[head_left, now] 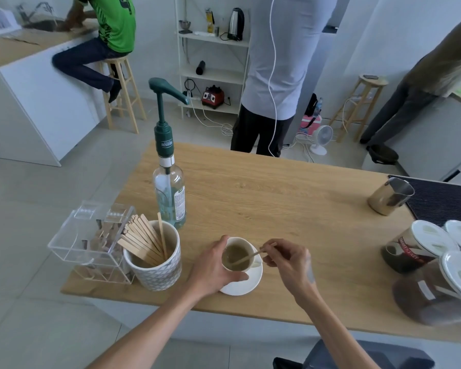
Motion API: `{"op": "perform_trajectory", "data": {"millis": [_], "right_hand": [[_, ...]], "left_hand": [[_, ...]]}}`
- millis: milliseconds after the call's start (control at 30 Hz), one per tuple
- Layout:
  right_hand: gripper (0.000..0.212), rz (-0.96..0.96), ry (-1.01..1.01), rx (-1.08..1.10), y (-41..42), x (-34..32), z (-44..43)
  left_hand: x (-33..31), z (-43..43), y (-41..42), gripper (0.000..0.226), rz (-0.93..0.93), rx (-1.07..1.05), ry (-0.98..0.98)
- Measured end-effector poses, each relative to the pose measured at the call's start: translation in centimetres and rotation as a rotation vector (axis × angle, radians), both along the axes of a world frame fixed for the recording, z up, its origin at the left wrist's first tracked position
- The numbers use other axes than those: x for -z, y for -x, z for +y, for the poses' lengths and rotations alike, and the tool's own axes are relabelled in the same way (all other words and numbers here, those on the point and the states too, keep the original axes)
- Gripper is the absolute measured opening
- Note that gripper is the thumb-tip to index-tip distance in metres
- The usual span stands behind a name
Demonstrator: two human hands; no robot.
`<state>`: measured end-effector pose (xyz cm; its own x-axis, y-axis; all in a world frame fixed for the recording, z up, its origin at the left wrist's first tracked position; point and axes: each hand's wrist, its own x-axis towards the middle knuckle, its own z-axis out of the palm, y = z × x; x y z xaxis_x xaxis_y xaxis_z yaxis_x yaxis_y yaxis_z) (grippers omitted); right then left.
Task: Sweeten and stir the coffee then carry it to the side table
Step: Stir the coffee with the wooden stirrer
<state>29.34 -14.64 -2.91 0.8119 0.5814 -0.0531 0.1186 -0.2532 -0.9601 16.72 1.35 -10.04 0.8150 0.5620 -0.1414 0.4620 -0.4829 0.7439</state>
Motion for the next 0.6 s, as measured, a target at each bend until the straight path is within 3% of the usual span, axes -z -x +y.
{"op": "perform_trajectory", "data": {"millis": [133, 300, 467, 600], "right_hand": [[0.016, -0.076, -0.008, 0.19, -0.9, 0.3, 0.3], [0.012, -0.031, 0.033, -0.011, 0.2, -0.2, 0.7], [0.019, -0.094, 0.012, 0.198, -1.0, 0.4, 0.3], [0.014, -0.019, 0.005, 0.025, 0.5, -0.1, 0.9]], "left_hand": [[-0.1, -0.1, 0.0, 0.11, 0.006, -0.01, -0.009], [-0.1, -0.1, 0.0, 0.112, -0.009, -0.001, -0.008], [-0.4, -0.2, 0.1, 0.125, 0.012, -0.01, 0.01], [-0.2, -0.1, 0.0, 0.115, 0.008, -0.008, 0.007]]}}
